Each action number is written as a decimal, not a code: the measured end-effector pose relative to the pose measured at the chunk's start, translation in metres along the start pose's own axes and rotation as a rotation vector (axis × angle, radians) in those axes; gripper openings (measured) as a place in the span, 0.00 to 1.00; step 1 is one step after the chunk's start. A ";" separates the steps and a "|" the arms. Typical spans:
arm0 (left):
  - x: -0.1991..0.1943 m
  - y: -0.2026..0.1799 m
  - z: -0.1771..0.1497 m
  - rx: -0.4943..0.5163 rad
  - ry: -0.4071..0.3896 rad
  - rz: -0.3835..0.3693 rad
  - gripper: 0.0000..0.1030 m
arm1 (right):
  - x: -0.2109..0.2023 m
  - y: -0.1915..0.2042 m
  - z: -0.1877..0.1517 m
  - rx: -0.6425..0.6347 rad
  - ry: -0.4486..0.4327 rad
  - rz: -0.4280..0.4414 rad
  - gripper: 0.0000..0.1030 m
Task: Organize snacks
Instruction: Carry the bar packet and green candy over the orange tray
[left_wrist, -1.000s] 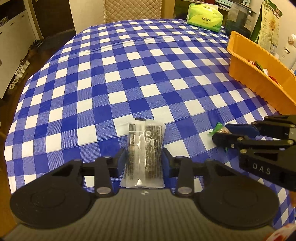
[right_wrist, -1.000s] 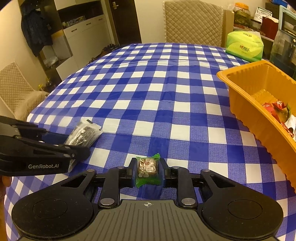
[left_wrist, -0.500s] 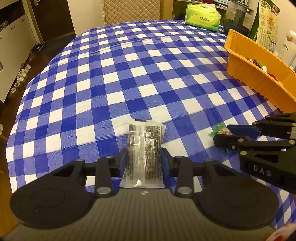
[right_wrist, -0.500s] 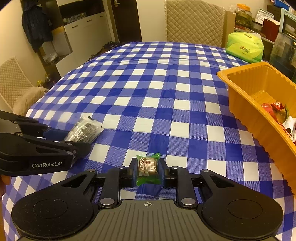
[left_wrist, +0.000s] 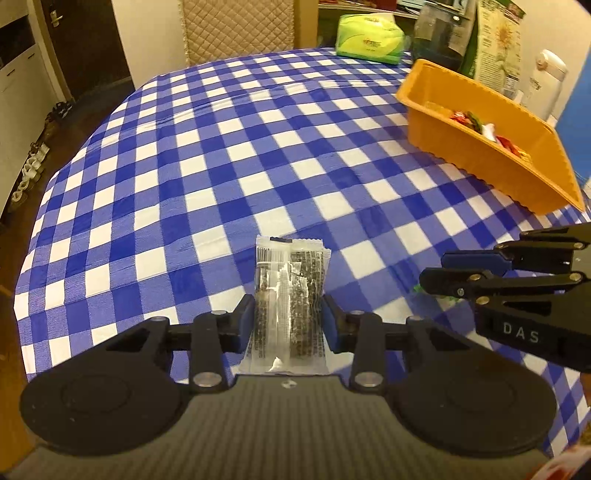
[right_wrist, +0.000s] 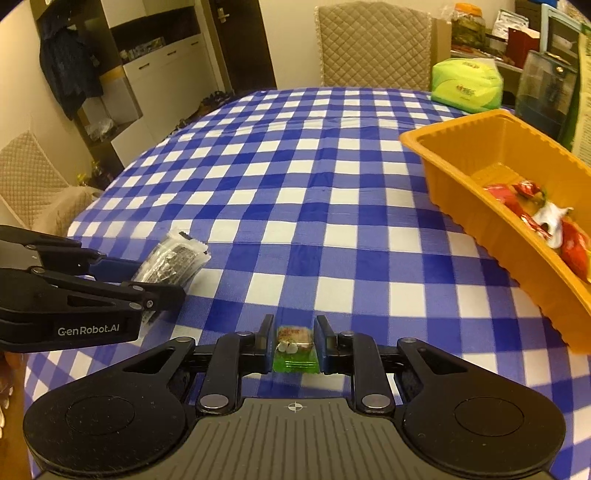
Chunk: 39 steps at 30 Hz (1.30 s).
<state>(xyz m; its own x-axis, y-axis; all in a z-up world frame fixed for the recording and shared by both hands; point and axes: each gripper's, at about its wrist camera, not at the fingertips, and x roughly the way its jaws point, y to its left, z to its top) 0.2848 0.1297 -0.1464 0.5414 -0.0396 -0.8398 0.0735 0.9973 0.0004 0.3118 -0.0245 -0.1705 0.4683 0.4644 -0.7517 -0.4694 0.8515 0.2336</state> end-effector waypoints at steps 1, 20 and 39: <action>-0.002 -0.003 -0.001 0.006 0.001 -0.003 0.34 | -0.004 0.000 -0.002 0.003 0.002 0.000 0.21; -0.022 -0.025 -0.030 -0.006 0.029 -0.001 0.34 | -0.023 -0.013 -0.043 0.004 0.057 0.011 0.30; -0.031 -0.042 -0.019 0.044 0.003 -0.013 0.34 | -0.039 -0.020 -0.041 0.028 0.043 -0.009 0.21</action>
<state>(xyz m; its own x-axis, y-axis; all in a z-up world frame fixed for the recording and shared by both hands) 0.2495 0.0902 -0.1308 0.5374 -0.0523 -0.8417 0.1173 0.9930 0.0132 0.2729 -0.0696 -0.1712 0.4397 0.4461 -0.7795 -0.4440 0.8624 0.2431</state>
